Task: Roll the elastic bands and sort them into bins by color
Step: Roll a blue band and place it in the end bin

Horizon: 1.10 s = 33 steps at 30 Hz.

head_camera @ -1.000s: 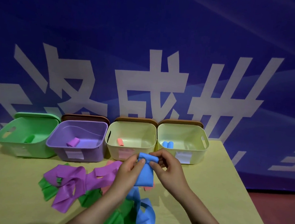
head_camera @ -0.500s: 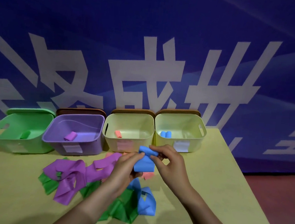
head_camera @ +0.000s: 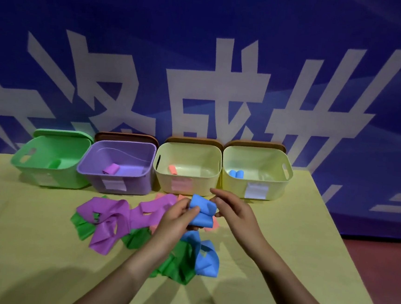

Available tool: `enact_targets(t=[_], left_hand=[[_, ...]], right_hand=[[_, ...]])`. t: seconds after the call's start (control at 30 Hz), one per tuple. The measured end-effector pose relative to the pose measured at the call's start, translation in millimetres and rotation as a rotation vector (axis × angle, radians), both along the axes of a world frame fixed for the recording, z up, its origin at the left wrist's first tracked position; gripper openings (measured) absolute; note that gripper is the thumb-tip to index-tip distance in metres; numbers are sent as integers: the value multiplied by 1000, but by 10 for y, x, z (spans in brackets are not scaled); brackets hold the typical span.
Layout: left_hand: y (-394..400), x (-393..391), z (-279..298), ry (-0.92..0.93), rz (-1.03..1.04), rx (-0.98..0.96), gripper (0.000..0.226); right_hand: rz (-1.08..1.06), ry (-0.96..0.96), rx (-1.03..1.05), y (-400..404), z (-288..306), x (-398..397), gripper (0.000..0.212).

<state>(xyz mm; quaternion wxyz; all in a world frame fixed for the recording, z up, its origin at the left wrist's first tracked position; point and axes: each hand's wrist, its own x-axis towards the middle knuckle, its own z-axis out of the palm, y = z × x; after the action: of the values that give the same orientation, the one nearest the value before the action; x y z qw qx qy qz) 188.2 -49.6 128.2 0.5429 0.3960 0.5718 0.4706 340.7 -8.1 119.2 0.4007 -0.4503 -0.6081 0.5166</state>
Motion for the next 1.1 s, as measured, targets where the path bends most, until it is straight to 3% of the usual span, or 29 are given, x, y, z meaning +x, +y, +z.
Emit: enact_targets(t=[0.13,0.47,0.57,0.77,0.97,1.1], left_hand=[[36,46,-27,19,-79,31,15],[244,66,41,169,7,218,21],[340,37,96,107,47,237,31],[531,47,151,-253,138,84,13],[505,70,151,-207,144,20,13],[500,43,181,-203,145,-23,14]], right_hand=[[106,-165,0,45,16,60,17],[39,-214,223,209,121,-13,25],[18,-131,201,280,153,-82,20],[-105,48,135,427,214,-246,22],[-160,79,134,365,112,-215,6],[-152,-43,297,322,61,-206,29]])
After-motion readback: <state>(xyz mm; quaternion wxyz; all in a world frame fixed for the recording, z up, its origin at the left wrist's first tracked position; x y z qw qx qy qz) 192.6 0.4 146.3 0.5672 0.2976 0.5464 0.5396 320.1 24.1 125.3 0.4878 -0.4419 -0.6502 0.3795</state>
